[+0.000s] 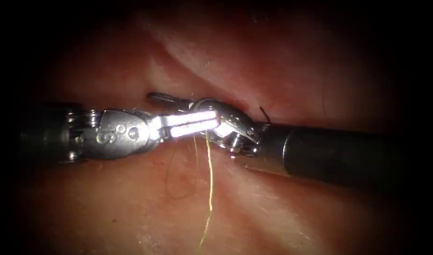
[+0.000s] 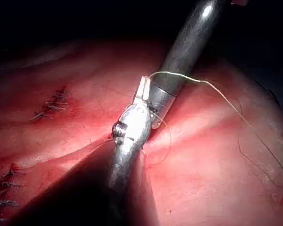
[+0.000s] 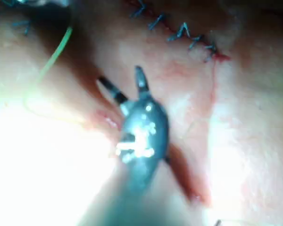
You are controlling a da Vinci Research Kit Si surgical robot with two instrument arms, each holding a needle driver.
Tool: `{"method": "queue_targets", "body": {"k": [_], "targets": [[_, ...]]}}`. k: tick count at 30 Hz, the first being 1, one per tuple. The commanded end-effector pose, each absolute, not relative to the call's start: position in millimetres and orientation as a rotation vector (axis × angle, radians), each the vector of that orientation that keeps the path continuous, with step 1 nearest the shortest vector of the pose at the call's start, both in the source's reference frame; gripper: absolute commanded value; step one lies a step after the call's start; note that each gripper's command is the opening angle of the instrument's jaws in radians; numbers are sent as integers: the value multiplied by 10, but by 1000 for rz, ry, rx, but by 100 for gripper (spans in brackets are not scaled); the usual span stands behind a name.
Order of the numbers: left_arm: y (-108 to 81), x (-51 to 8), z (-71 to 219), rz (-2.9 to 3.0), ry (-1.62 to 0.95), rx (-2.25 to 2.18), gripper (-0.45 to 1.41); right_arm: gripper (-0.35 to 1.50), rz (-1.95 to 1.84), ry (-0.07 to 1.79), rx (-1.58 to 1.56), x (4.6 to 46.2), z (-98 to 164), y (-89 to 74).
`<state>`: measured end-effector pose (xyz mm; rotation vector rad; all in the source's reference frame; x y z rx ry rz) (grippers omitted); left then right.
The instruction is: Wound Closure
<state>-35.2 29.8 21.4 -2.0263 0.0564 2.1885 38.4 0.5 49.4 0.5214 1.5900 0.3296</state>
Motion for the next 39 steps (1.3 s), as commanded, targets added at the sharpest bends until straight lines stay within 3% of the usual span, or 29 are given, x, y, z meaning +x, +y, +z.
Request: {"method": "queue_targets", "body": {"k": [1, 14, 39], "targets": [[306, -358, 224, 2193, 55, -2025, -45, 123, 321, 1594, 529, 393, 495, 0], [355, -338, 292, 2222, 48, -2000, -45, 123, 230, 1632, 645, 385, 486, -32], [353, -299, 359, 2203, 80, -1975, -45, 123, 292, 1872, 740, 371, 443, -22]]}}
